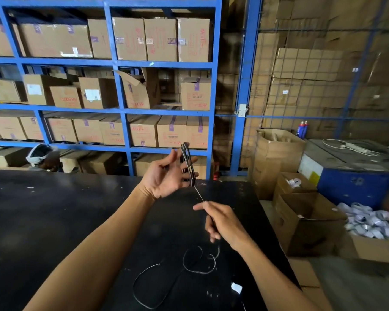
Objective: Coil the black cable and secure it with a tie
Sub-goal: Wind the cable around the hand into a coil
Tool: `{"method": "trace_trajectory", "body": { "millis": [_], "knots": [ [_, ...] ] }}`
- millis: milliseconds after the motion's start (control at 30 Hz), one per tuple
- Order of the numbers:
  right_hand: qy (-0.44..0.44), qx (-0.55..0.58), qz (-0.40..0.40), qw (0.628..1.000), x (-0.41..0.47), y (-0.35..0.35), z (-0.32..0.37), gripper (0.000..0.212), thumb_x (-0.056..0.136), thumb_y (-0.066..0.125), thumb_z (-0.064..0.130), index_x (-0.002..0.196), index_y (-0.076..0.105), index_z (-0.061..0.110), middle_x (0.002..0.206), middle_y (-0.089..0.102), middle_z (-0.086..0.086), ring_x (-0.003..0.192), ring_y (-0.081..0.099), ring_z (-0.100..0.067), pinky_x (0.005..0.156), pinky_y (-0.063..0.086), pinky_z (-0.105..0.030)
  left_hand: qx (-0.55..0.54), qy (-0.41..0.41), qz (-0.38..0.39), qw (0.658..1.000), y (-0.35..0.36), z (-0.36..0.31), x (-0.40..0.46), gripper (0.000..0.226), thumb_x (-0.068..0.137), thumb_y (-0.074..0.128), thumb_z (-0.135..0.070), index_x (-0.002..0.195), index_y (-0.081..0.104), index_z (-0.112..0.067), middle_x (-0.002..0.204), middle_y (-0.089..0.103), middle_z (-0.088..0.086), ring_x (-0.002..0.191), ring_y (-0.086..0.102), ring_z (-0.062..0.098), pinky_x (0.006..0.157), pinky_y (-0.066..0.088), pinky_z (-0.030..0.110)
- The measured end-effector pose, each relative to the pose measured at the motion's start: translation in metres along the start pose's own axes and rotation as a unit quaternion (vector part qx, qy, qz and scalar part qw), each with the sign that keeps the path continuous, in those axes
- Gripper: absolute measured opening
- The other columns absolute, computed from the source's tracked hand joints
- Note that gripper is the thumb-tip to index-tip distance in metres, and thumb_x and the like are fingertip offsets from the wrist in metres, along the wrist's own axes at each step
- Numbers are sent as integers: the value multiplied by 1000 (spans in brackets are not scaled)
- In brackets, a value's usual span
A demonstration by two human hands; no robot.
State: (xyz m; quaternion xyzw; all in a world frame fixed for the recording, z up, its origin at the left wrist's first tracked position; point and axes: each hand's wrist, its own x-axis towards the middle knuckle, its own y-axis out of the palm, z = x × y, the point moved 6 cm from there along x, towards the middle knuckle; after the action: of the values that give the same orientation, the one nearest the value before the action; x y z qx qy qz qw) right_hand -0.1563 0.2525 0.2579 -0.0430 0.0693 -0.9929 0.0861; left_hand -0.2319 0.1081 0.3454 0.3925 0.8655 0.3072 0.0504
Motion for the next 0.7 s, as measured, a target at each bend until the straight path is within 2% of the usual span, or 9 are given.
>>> {"method": "trace_trajectory", "body": {
  "millis": [33, 67, 133, 200, 267, 400, 533, 600, 700],
  "knots": [
    [-2, -27, 8, 1000, -4, -1, 4, 30, 104, 50, 39, 104, 76, 24, 55, 49, -6, 41, 39, -14, 44, 46, -27, -3, 13, -47, 999, -12, -1, -4, 37, 103, 30, -41, 126, 55, -28, 161, 28, 17, 104, 63, 39, 82, 54, 52],
    [-8, -47, 12, 999, -6, -4, 10, 29, 103, 53, 38, 100, 77, 23, 55, 47, -6, 40, 38, -13, 43, 44, -27, 4, 14, -86, 996, -23, 1, -7, 30, 102, 34, -40, 113, 58, -26, 158, 34, 18, 97, 65, 34, 77, 53, 46],
    [-25, -73, 7, 997, -5, -15, 30, 25, 101, 59, 31, 92, 77, 16, 54, 46, -6, 40, 40, -10, 44, 41, -28, 37, -22, -145, 988, -45, 11, -14, 22, 98, 43, -39, 98, 60, -25, 140, 51, 14, 101, 59, 30, 84, 45, 43],
    [-45, -95, -4, 994, 0, -29, 54, 21, 97, 64, 23, 87, 77, 11, 52, 47, -2, 40, 41, -10, 44, 40, -30, 83, -64, -160, 981, -56, 22, -19, 18, 94, 55, -41, 99, 62, -25, 120, 51, 8, 97, 51, 26, 87, 38, 42],
    [-64, -116, -13, 991, 9, -42, 78, 18, 95, 66, 20, 87, 76, 7, 50, 47, 3, 41, 42, -10, 45, 40, -31, 143, -117, -152, 971, -59, 34, -23, 33, 90, 64, -46, 114, 60, -23, 120, 42, 8, 101, 43, 27, 92, 35, 42],
    [-87, -207, -65, 972, 32, -59, 114, 17, 94, 68, 32, 94, 76, 16, 56, 61, 12, 46, 51, -11, 55, 49, -32, 194, -211, -51, 957, -40, 57, -26, 57, 97, 48, -46, 146, 48, -18, 146, 47, 10, 126, 39, 34, 111, 29, 45],
    [-98, -209, -126, 965, 51, -69, 114, 11, 87, 75, 40, 94, 74, 32, 97, 73, 10, 83, 67, -8, 53, 52, -20, 169, -215, 50, 961, -8, 64, -28, 50, 103, 33, -42, 151, 40, -32, 158, 40, 1, 145, 31, 37, 121, 16, 56],
    [-85, -187, -124, 971, 56, -66, 97, 6, 89, 72, 40, 94, 73, 36, 98, 74, 9, 87, 68, -13, 60, 55, -28, 149, -197, 99, 964, 8, 60, -27, 53, 103, 28, -41, 155, 32, -29, 160, 36, 6, 147, 23, 44, 118, 19, 56],
    [-44, -127, -116, 984, 51, -47, 59, 18, 102, 56, 28, 100, 70, 39, 101, 74, -3, 75, 63, -19, 73, 56, -41, 94, -146, 136, 975, 25, 43, -25, 58, 104, 29, -39, 157, 25, -17, 154, 30, 25, 136, 36, 45, 114, 22, 57]
  ]
}}
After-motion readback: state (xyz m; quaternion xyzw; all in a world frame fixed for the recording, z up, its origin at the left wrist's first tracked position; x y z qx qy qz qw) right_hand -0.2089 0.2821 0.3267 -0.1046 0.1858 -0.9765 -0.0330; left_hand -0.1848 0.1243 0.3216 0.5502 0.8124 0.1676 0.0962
